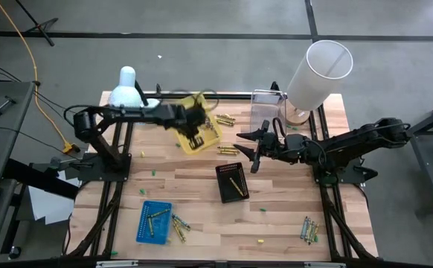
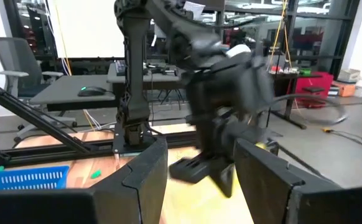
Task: Sort crayons
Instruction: Adjust the yellow bin, then put the green crayon into the blue bin
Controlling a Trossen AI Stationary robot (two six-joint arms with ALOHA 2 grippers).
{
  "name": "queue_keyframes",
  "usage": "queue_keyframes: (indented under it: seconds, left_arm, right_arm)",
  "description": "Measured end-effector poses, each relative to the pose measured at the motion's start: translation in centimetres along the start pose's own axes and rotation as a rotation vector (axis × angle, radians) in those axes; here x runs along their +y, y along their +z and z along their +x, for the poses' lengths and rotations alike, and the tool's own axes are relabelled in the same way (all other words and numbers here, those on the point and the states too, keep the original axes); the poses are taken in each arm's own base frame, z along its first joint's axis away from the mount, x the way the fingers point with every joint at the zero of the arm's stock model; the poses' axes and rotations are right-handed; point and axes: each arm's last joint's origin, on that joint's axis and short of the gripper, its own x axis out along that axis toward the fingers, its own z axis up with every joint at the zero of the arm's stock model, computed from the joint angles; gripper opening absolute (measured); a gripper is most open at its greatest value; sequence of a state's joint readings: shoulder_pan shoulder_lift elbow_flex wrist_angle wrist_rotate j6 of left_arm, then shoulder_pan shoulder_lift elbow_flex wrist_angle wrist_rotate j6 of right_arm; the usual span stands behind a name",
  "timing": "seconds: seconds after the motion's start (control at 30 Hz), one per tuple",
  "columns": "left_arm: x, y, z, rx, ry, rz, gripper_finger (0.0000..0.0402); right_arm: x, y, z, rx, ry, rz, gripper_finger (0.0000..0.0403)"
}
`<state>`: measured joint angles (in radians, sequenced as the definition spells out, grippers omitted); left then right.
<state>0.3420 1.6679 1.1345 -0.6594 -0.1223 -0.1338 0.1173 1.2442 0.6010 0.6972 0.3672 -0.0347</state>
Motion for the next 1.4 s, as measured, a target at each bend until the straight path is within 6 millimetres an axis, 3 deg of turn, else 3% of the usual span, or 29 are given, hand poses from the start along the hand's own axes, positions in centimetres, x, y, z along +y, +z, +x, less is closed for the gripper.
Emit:
queue_keyframes:
  seconds: [0.13, 0.27, 0.53, 0.87, 1.1, 1.23, 1.4]
  left_arm:
    - [-2.7, -2.8, 1.5, 0.026, 0.076, 0.012, 0.0000]
    - [-4.4, -4.3, 1.7, 0.037, 0.130, 0.019, 0.0000]
    - [-5.9, -6.2, 1.1, 0.154, 0.155, 0.087, 0.0000]
    - [-4.3, -7.7, 0.4, 0.298, 0.382, 0.146, 0.0000]
    - [-2.0, -7.5, 0.4, 0.356, 0.477, 0.172, 0.0000]
    - [-0.1, -6.1, 0.2, 0.340, 0.548, 0.186, 0.0000]
    - [2.6, -2.0, -0.8, 0.184, 0.552, 0.107, 0.0000]
  right_arm:
    - [0.0, 0.0, 0.0, 0.002, 0.000, 0.011, 0.0179]
    - [0.0, 0.0, 0.0, -0.001, 0.000, 0.012, 0.0179]
    - [-0.2, 0.0, 0.1, -0.002, -0.006, 0.010, 0.0179]
    - [-0.2, 0.0, 0.1, -0.002, -0.006, 0.010, 0.0179]
    - [-0.2, 0.0, 0.1, -0.002, -0.006, 0.012, 0.0179]
    - [-0.2, 0.0, 0.1, -0.002, -0.006, 0.013, 0.0179]
    - [-0.2, 0.2, 0.0, -0.016, -0.007, 0.015, 0.0179]
